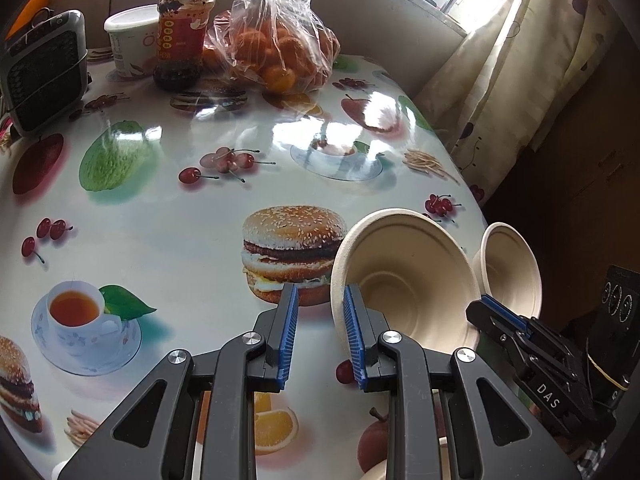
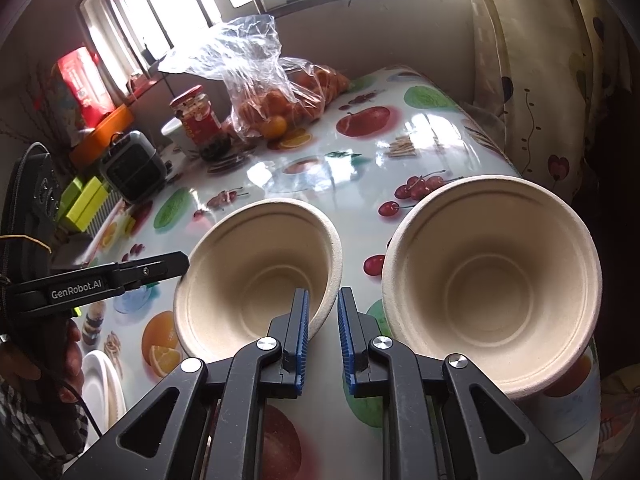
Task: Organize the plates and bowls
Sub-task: 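Close the left tool on a tan bowl rim while the right tool grips another bowl rim, then lift and carry the held tan bowls over another tan bowl with both tools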
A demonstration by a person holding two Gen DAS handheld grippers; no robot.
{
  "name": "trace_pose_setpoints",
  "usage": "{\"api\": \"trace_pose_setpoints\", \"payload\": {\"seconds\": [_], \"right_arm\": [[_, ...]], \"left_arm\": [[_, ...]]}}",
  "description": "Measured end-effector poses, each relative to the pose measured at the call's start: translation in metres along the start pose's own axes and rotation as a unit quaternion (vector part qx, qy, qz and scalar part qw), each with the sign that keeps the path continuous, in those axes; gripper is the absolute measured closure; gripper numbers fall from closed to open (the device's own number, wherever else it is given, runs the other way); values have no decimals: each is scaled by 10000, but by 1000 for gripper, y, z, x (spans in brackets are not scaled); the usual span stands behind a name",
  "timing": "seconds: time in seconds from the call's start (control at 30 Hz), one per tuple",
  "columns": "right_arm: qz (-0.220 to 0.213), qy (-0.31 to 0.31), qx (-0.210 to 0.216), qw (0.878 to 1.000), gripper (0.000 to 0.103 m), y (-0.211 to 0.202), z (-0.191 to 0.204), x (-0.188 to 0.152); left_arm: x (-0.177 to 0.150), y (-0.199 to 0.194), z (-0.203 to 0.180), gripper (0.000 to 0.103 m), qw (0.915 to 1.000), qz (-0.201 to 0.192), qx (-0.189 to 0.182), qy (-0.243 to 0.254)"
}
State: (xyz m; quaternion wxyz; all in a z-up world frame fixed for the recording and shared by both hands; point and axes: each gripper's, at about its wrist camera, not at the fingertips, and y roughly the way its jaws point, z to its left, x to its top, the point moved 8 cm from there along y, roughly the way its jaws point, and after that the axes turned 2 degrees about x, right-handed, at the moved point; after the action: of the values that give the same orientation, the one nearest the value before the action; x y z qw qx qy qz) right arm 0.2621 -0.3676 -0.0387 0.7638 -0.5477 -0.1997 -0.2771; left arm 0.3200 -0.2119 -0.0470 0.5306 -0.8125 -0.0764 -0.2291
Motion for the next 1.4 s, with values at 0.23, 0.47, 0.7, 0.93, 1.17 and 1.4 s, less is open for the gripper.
{"api": "trace_pose_setpoints", "payload": {"seconds": [0.23, 0.47, 0.7, 0.93, 1.17, 1.4], "right_arm": [[6, 27, -19, 10000, 88, -1, -2, -1], [5, 25, -19, 10000, 88, -1, -2, -1], [-2, 18, 4, 10000, 88, -2, -2, -2], [-10, 23, -2, 10000, 88, -2, -2, -2], [-83, 27, -20, 10000, 88, -10, 0, -2], [-197, -11, -36, 9998, 88, -25, 5, -3]], "left_arm": [[-3, 5, -6, 78, 9999, 63, -31, 78], [-1, 2, -11, 84, 9997, -12, 81, 233], [-2, 3, -14, 95, 9996, -18, 80, 268], [-2, 2, -14, 95, 9997, 3, 74, 237], [-2, -4, -19, 95, 9996, -19, 57, 277], [-5, -15, -23, 95, 9995, -66, 13, 307]]}}
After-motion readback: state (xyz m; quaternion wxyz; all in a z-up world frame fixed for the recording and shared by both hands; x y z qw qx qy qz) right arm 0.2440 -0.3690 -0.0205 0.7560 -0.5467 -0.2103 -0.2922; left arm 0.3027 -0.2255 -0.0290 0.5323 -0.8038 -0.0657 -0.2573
